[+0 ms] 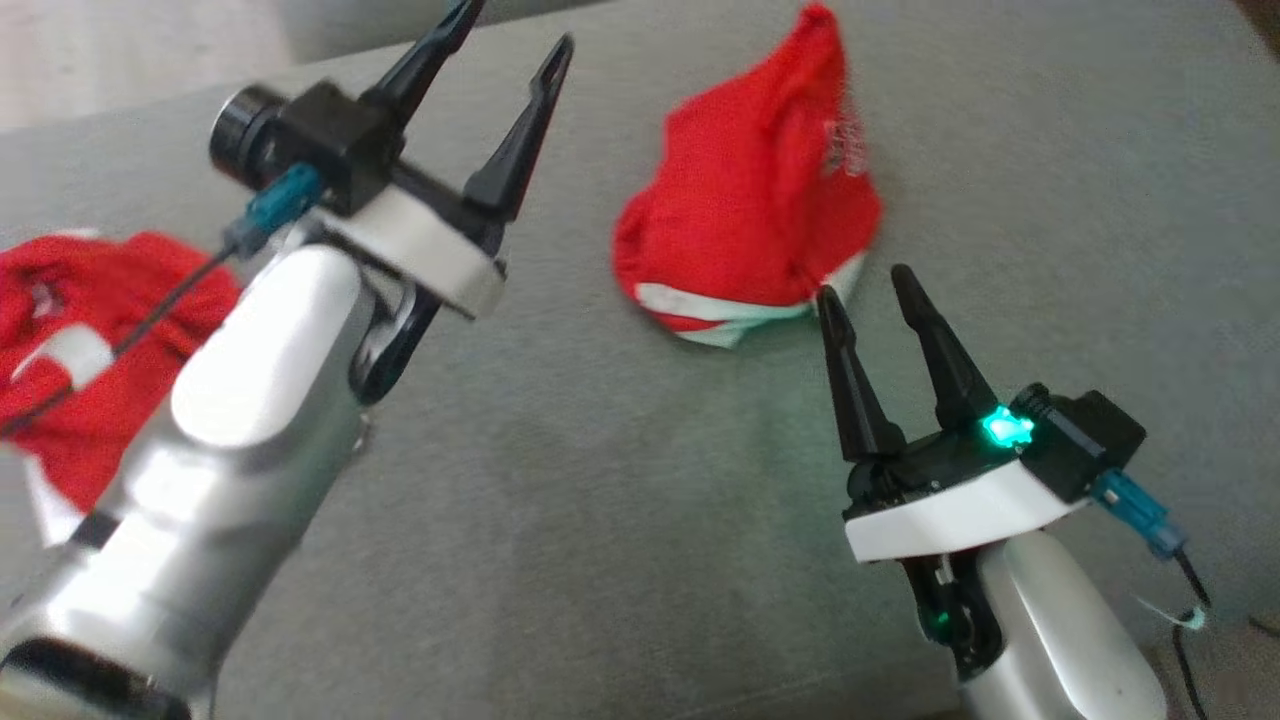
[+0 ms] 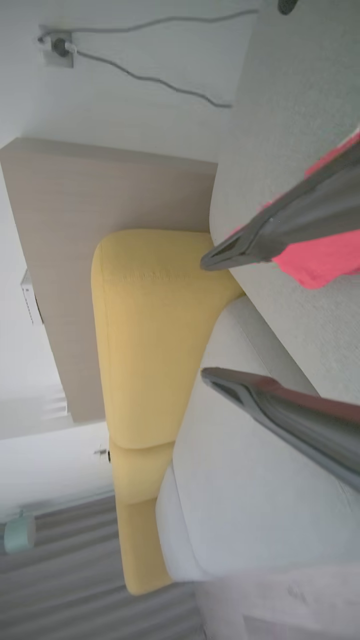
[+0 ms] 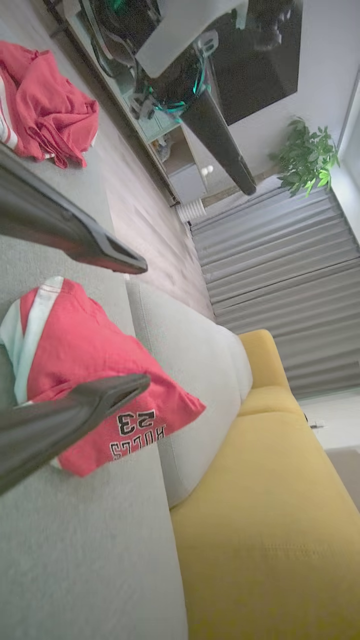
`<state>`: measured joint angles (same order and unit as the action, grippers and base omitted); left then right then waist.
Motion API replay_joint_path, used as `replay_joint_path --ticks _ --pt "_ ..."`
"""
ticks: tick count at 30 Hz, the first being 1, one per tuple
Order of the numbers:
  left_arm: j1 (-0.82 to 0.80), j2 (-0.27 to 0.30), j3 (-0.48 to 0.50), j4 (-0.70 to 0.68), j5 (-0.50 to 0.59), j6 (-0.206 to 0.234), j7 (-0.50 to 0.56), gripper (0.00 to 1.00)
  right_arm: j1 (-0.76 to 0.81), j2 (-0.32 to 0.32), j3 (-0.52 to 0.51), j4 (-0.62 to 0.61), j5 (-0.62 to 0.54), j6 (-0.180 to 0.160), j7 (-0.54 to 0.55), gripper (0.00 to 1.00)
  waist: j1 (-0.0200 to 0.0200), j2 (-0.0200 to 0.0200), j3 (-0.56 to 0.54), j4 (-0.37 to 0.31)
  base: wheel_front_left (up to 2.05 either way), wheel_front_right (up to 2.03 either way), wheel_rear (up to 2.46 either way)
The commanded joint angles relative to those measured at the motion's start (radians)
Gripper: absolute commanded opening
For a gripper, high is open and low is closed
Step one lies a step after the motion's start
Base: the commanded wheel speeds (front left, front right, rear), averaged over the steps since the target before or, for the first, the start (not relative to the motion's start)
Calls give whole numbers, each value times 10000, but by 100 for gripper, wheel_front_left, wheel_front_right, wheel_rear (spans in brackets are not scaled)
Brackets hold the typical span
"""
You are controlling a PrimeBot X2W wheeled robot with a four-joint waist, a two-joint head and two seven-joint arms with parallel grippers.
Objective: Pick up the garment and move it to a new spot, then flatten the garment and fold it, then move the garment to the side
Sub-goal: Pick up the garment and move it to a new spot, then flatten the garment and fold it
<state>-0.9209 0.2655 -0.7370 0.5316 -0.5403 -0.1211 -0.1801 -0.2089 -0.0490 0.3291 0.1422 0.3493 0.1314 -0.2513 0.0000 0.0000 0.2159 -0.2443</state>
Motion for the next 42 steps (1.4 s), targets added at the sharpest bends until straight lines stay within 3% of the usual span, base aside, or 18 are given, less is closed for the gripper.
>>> replay_joint_path --ticks 1,8,14,18,22,29,42 --pt "35 475 444 -388 -24 142 -143 100 79 -12 128 -247 -113 -7 -105 100 0 0 -462 813 0 0 0" --pt "2052 1256 626 -1457 22 1012 -554 100 433 -12 -85 -10 -375 -7 -105 100 0 0 -1019 1916 0 0 0" --pt "4299 1548 764 -2326 -92 1884 -733 100 686 -12 -226 136 -615 -7 -105 100 0 0 -1259 2456 0 0 0" --pt "5450 1363 958 -2821 24 2515 -799 100 777 -12 -220 207 -759 -7 -105 100 0 0 -1316 2587 0 0 0" --pt "6273 994 1398 -3433 199 2826 -811 100 837 -12 -297 213 -832 -7 -105 100 0 0 -1280 2638 0 0 0" --pt "6461 563 1633 -3428 772 2485 -814 100 613 -12 -787 491 -1826 -7 -105 100 0 0 -1098 3001 0 0 0" --pt "6102 -422 1879 -2718 1316 1826 -815 100 -1655 -12 -2431 3822 -4595 -7 380 100 0 0 -194 4169 0 0 0"
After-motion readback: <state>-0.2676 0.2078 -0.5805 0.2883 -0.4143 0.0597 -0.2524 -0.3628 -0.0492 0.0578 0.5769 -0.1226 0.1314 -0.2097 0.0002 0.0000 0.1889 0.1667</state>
